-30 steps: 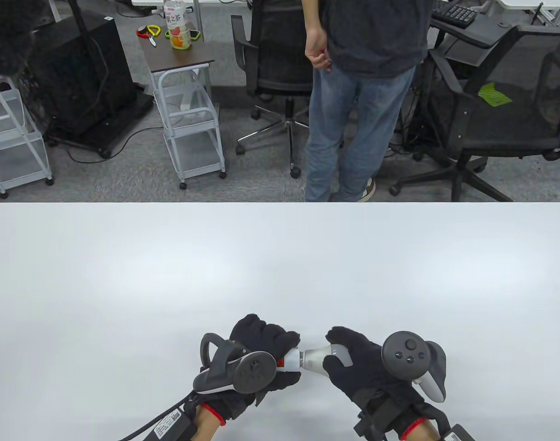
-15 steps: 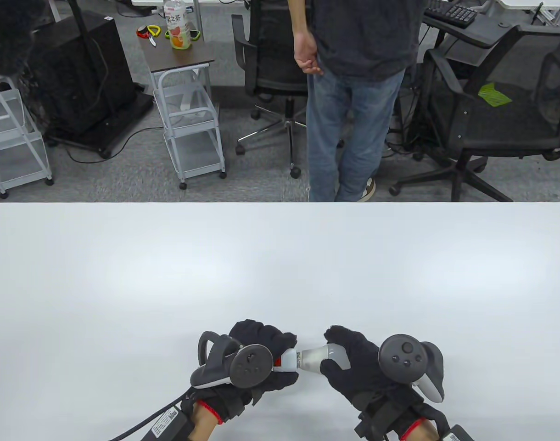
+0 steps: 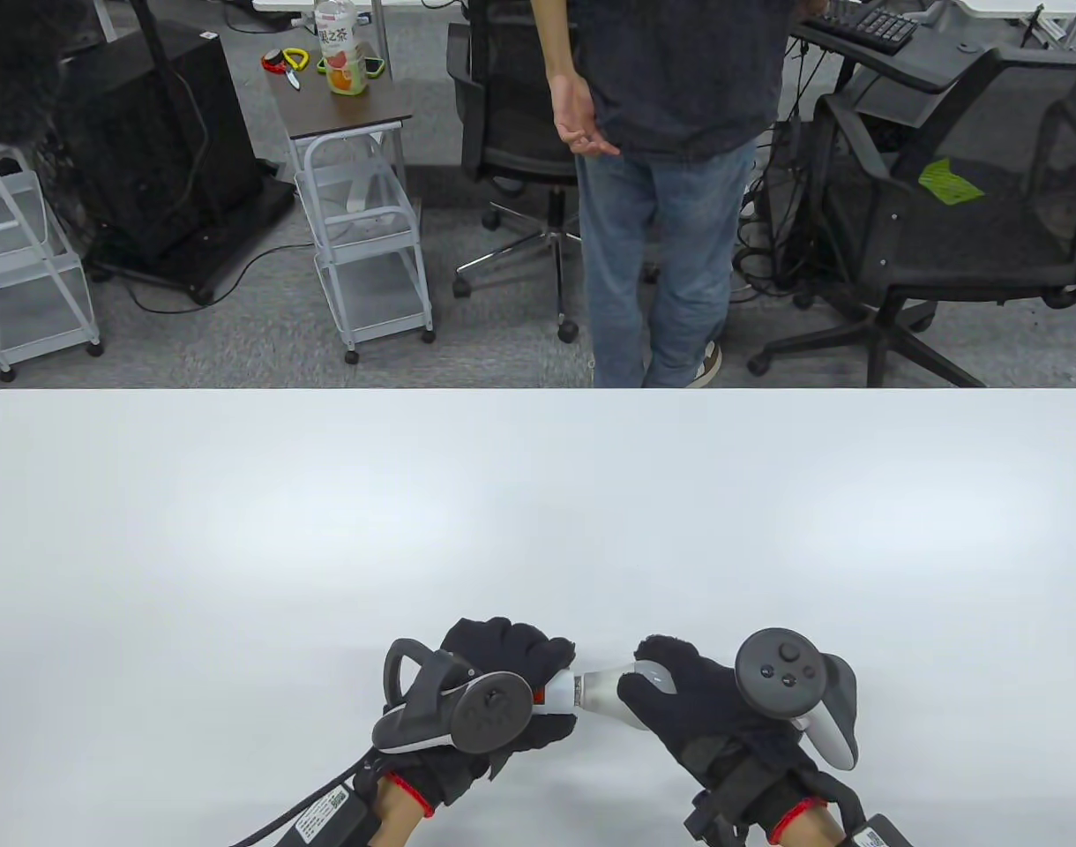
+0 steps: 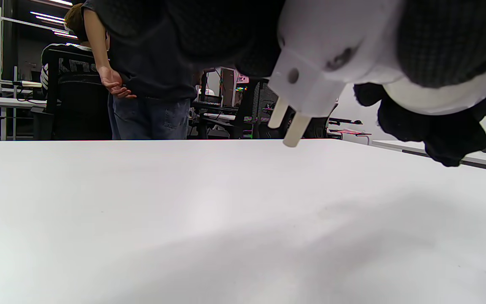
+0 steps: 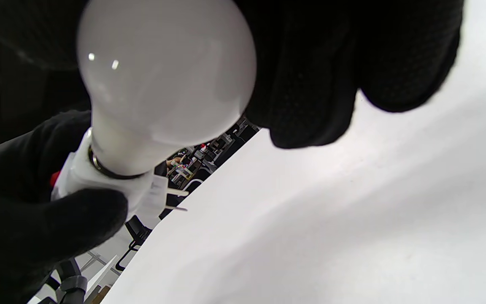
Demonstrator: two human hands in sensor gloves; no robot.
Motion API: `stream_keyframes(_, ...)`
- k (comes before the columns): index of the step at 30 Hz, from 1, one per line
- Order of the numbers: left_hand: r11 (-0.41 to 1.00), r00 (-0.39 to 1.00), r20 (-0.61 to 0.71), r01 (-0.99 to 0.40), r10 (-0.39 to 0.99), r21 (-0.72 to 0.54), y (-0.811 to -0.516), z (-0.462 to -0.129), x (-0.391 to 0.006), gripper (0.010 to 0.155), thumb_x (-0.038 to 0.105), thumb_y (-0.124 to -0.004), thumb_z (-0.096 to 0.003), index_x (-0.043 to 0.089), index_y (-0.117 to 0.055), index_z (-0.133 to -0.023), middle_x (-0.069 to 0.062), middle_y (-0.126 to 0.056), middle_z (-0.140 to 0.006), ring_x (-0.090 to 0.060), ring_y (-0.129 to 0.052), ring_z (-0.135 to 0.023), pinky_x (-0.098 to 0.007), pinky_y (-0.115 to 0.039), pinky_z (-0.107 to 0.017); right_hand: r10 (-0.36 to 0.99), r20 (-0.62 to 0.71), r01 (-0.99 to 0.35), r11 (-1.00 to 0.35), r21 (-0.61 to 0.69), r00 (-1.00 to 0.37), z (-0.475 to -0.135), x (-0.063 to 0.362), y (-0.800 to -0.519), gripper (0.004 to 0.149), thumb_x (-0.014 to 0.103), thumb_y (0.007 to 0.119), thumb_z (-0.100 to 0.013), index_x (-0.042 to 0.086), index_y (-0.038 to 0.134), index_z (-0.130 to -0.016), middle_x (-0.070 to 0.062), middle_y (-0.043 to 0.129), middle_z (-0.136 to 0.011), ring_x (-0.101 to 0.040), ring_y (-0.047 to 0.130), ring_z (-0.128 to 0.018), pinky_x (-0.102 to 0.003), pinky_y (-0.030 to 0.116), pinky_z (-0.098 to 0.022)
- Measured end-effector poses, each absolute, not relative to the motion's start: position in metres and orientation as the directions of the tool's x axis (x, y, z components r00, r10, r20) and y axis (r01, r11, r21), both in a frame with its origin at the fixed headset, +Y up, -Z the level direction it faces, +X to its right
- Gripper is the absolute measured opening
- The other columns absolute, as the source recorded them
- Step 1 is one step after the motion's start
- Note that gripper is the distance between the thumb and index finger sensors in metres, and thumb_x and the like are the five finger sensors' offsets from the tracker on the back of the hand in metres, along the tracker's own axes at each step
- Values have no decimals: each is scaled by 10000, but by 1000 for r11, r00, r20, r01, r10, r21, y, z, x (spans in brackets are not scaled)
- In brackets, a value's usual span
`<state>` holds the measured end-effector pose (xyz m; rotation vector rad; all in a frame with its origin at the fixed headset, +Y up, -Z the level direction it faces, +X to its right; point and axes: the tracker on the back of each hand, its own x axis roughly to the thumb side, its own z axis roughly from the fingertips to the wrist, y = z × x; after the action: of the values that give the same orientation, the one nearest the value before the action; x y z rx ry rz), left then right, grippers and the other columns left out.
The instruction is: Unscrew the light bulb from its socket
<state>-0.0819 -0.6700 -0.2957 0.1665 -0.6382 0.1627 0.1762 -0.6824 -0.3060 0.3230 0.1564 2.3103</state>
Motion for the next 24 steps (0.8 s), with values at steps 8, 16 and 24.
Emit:
stream_keyframes(8, 974, 790, 600, -212, 125, 76, -672, -297, -83, 753, 584, -969, -354, 214, -800, -987, -75, -886, -920, -320, -938, -647, -586, -674, -668, 700, 216, -669, -715, 205, -681, -305, 172, -680, 807, 680, 765, -401, 75, 643, -922, -169, 906, -794, -251, 1011, -521, -522, 851, -441)
stream_keyframes(16, 977, 799, 587, -203, 128, 63, -672, -298, -83, 754, 585, -969, -355, 211, -801, -988, -75, -888, -918, -323, -939, -645, -588, -673, -669, 698, 234, -667, -716, 208, -677, -304, 170, -679, 802, 617, 818, -397, 59, 605, -933, -200, 855, -855, -277, 999, -571, -539, 840, -470)
stream_keyframes(24, 977, 803, 588, -191, 101, 94, -671, -297, -83, 755, 583, -969, -353, 211, -804, -988, -77, -889, -919, -322, -940, -646, -589, -672, -672, 734, 179, -702, -679, 212, -656, -307, 177, -687, 923, 753, 711, -391, 49, 577, -972, -258, 839, -895, -355, 1029, -582, -578, 846, -455)
